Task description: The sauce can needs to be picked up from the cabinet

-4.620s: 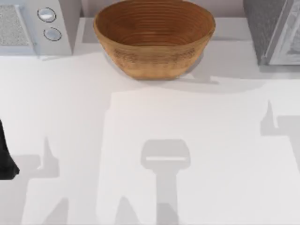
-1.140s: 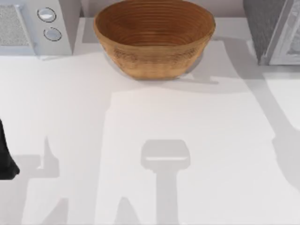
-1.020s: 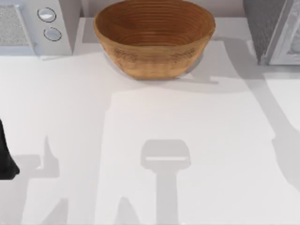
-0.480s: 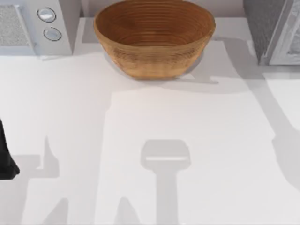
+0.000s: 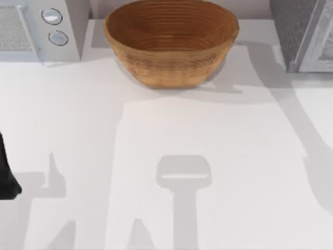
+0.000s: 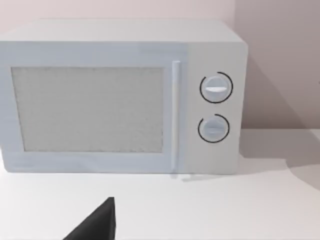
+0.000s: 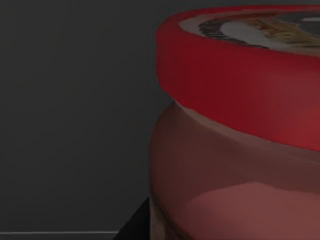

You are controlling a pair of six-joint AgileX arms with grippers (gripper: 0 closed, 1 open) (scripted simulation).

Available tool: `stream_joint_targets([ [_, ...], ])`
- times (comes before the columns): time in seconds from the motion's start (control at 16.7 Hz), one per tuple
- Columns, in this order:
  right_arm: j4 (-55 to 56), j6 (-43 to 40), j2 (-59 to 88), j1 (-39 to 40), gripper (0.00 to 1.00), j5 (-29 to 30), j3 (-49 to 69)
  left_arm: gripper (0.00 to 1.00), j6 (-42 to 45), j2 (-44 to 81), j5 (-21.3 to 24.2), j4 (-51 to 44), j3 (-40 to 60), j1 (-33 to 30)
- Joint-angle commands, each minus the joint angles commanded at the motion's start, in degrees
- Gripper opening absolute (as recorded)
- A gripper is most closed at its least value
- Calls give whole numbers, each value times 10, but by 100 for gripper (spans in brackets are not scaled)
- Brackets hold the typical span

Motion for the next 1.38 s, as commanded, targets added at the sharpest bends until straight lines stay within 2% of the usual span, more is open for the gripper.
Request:
stream_joint_targets([
  [0.48, -141, 1, -202, 118, 0, 113, -55, 100, 0, 0, 0, 0, 0, 0],
  [0.72, -157, 1, -218, 131, 0, 125, -59, 100, 0, 0, 0, 0, 0, 0],
  [0.9, -153, 2, -223, 127, 0, 119, -62, 100, 0, 0, 0, 0, 0, 0],
  [1.08, -133, 5, -265, 110, 0, 83, -116, 100, 0, 0, 0, 0, 0, 0],
  [1.38, -70, 9, -402, 53, 0, -15, -325, 100, 0, 0, 0, 0, 0, 0],
])
